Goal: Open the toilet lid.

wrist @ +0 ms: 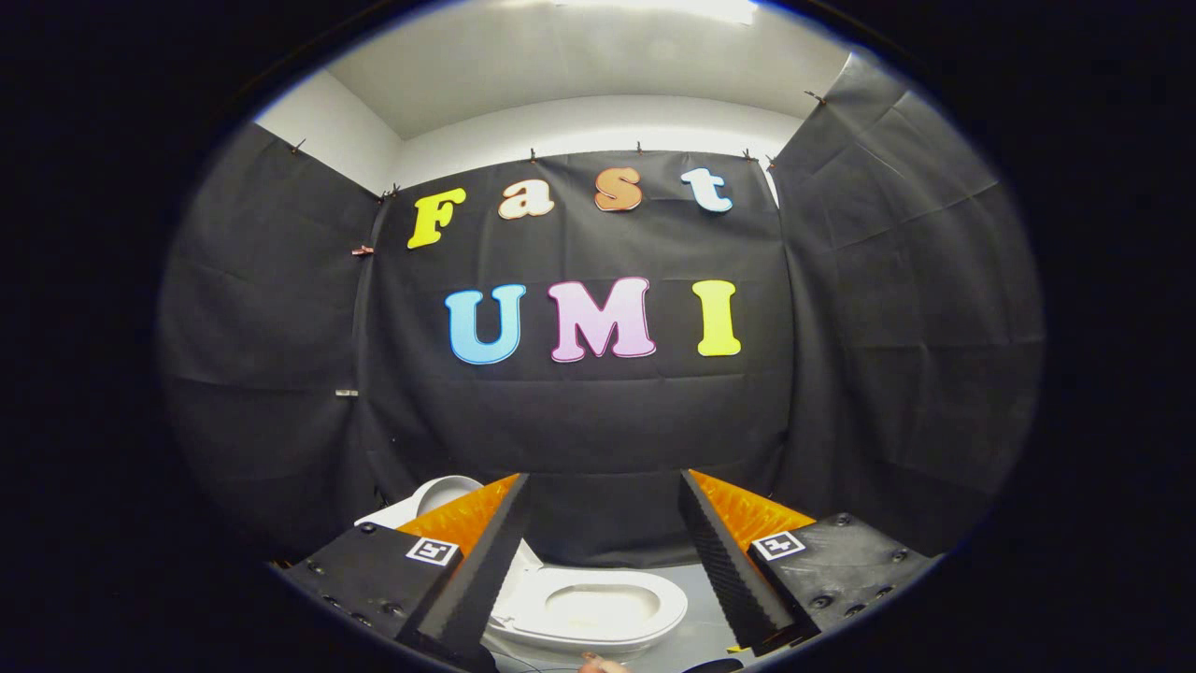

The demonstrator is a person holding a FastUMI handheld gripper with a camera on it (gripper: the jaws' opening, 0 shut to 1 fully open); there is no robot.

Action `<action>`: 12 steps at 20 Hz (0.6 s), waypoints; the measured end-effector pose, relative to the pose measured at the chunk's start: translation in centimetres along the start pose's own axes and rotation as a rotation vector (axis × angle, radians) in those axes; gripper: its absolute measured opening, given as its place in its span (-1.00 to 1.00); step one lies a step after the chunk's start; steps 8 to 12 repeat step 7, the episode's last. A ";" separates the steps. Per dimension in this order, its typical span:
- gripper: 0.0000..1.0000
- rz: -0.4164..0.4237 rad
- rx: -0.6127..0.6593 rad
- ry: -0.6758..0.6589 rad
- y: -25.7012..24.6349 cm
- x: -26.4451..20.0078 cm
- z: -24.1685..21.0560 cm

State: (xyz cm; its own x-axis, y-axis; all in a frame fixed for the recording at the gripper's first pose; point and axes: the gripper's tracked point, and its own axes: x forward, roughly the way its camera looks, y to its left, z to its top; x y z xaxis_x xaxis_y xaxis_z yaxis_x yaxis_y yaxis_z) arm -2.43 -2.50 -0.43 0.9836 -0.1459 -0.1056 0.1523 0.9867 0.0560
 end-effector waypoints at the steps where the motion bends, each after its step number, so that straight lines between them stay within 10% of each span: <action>1: 0.96 0.003 0.003 -0.002 0.1 0.0 0.0; 12: 0.96 0.010 -0.002 -0.003 0.4 -0.2 0.0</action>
